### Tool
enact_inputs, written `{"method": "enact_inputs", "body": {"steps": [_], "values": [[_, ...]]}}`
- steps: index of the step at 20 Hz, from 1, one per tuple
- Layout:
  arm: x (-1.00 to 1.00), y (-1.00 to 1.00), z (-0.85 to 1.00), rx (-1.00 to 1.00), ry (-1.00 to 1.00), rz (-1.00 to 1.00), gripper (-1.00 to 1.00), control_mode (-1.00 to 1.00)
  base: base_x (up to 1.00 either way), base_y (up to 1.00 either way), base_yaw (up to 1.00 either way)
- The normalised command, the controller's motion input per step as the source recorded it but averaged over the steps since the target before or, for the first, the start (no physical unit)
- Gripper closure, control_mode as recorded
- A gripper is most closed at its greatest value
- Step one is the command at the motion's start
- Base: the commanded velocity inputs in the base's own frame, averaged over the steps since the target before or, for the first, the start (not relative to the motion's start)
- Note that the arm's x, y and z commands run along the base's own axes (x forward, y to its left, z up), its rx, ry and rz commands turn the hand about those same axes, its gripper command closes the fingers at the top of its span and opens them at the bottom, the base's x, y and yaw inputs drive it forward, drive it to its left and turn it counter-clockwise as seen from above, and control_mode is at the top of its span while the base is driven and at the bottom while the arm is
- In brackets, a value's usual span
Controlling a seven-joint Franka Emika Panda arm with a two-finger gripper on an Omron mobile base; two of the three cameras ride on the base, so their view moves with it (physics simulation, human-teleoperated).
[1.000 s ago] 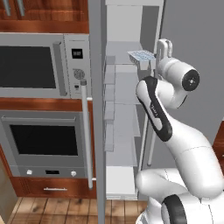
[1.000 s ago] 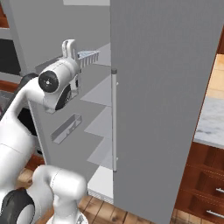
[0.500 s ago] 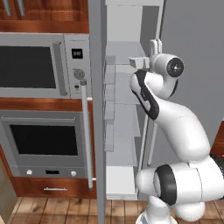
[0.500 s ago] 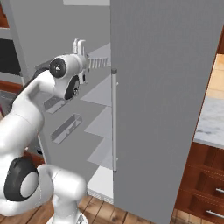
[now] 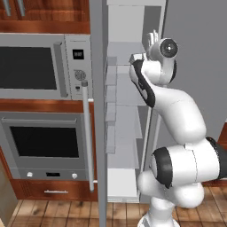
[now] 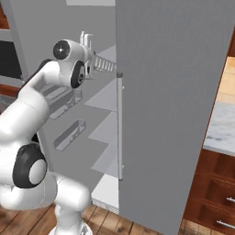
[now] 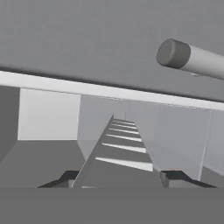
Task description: The ice cube tray has been filled with water. Take the tray and place it in the freezer to make ice. Close the freezer door after placing the tray.
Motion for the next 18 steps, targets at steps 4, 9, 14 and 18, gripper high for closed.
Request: {"method": "enact_inputs", "body": {"steps": [4, 9, 14, 18], "values": [[0.0, 0.0, -0.13, -0.02, -0.24, 0.0, 1.0, -1.0, 0.0, 0.0, 0.0], [-0.25, 0.0, -0.19, -0.07, -0.45, 0.0, 1.0, -1.0, 0.0, 0.0, 0.0], [0.03, -0.03, 0.1, 0.02, -0.02, 0.0, 1.0, -1.0, 0.0, 0.0, 0.0], [0.53, -0.01, 0.02, 0.04, 0.19, 0.0, 1.0, -1.0, 0.0, 0.0, 0.0]]}}
